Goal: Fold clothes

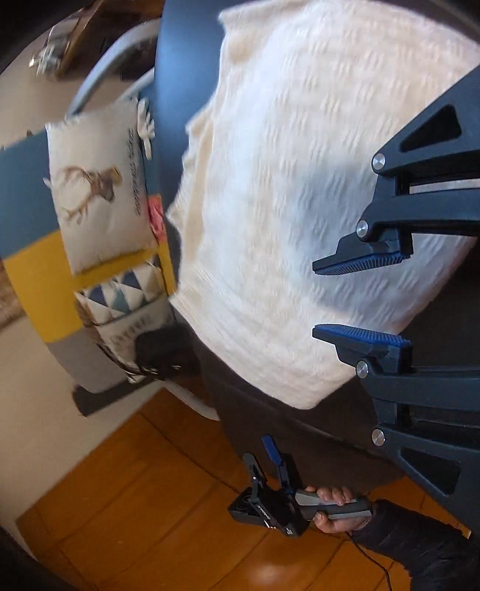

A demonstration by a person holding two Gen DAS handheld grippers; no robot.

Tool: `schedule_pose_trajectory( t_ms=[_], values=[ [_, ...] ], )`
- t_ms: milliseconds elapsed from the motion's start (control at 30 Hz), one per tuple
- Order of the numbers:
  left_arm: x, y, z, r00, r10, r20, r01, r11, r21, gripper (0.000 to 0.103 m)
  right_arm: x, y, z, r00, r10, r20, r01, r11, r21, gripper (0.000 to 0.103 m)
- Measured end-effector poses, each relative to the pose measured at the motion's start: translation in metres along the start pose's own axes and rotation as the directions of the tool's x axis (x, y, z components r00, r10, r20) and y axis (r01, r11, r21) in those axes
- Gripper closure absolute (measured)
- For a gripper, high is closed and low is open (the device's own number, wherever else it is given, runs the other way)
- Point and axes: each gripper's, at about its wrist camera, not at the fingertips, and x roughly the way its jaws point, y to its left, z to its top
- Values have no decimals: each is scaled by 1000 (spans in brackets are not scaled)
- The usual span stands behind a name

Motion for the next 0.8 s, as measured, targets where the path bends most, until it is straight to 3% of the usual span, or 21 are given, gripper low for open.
schedule_pose_trajectory(
  t_ms=[133, 300, 500, 633, 667, 733, 800],
  values=[
    [45, -3, -11, 987, -75, -145, 81, 996, 35, 35, 31, 9, -4, 998, -6, -60, 7, 1000, 16, 76],
    [82, -6, -11, 959, -148, -242, 162, 986, 40, 35, 41, 13, -8, 994, -59, -94, 59, 998, -5, 76],
    [103, -10, -3, 938, -153, -312, 180, 982, 59, 37, 41, 7, -10, 991, -76, -107, 74, 997, -22, 76],
    [118, -14, -1, 908, -157, -388, 208, 973, 95, 37, 46, 8, -9, 991, -79, -110, 73, 996, -56, 76],
    [121, -16, -2, 897, -172, -407, 231, 968, 101, 41, 47, 7, -10, 991, -76, -112, 69, 996, -63, 76],
    [129, -22, -6, 883, -183, -433, 263, 956, 131, 82, 47, 6, -10, 991, -65, -113, 57, 996, -75, 75],
    [133, -31, -15, 872, -186, -452, 289, 942, 171, 92, 43, 1, -7, 991, -21, -132, 14, 998, -55, 75]
  ],
)
